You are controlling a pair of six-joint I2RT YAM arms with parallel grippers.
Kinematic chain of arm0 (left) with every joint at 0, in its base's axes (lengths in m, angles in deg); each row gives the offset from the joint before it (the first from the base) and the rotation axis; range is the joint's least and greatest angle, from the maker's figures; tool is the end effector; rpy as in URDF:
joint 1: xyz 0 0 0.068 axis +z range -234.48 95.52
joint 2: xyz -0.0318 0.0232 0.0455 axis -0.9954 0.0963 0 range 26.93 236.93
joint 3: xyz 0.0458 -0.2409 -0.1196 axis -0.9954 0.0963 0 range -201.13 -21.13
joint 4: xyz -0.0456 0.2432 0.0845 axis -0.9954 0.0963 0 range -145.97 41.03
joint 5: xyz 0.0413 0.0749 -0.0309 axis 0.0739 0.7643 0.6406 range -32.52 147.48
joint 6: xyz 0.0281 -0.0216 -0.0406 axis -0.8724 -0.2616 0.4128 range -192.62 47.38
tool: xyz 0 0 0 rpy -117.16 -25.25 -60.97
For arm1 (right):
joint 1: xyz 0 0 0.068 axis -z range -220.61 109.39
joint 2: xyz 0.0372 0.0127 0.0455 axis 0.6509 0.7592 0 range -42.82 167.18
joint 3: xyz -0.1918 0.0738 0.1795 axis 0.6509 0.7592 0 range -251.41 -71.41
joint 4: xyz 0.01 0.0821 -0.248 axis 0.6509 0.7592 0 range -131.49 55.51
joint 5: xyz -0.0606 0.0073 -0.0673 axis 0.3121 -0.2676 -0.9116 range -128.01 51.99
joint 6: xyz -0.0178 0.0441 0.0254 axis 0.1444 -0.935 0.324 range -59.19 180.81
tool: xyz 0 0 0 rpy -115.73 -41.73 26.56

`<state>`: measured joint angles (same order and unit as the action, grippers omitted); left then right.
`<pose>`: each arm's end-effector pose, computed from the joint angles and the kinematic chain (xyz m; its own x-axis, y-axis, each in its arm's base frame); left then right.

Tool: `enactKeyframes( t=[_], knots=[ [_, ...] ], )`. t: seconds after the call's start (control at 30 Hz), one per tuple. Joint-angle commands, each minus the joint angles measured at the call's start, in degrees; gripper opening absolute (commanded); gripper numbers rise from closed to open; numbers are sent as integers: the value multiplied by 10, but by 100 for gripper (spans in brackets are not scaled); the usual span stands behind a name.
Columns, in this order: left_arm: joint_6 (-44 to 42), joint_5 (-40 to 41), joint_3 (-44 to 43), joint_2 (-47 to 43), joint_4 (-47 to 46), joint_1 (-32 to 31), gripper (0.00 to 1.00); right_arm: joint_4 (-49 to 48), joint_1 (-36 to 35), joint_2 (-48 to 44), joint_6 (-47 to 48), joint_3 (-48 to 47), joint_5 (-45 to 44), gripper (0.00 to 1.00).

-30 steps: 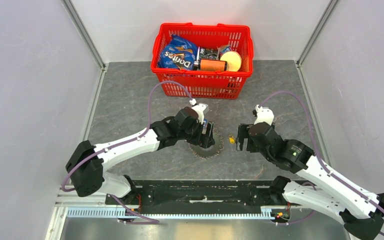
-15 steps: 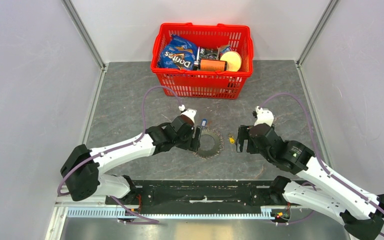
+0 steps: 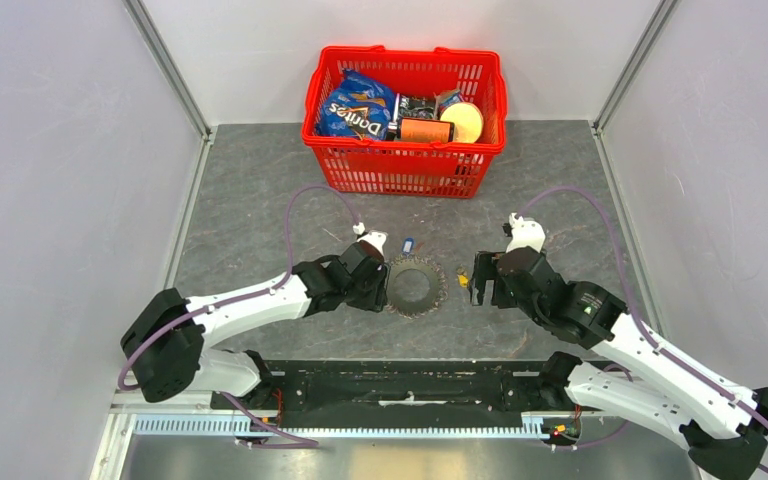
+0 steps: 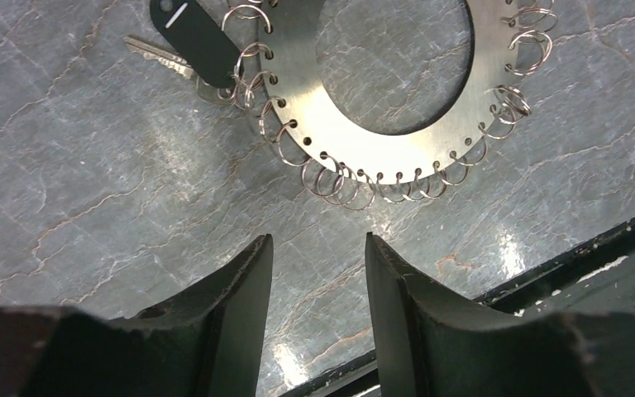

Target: Put the keys on the keyring

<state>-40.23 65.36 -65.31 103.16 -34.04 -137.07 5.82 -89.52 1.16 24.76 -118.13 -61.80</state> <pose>0.1624 -0.2044 0.2024 -0.8101 0.1859 -0.5560 0.3599 0.9064 -0.2213 0.1079 0.1018 0.2937 -0.6677 0.0537 -0.7425 -0.1336 0.9726 0.1904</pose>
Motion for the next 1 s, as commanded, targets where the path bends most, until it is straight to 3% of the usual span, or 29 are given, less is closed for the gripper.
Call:
enactKeyframes(
  t=[0.0,0.27,0.53,0.67,0.97],
  knots=[
    [18,-13,8,2,-47,3,49,-20,0,4,-8,1,3,93],
    [-25,-55,17,23,-80,3,37,-24,0,5,-11,6,8,92],
    [-48,-29,18,25,-82,3,37,-26,0,9,-12,8,12,92],
    [-57,-16,17,31,-88,3,44,-28,1,11,-12,11,14,92],
    [-70,-16,-11,55,-93,3,46,-30,0,8,-12,13,17,92]
  ],
)
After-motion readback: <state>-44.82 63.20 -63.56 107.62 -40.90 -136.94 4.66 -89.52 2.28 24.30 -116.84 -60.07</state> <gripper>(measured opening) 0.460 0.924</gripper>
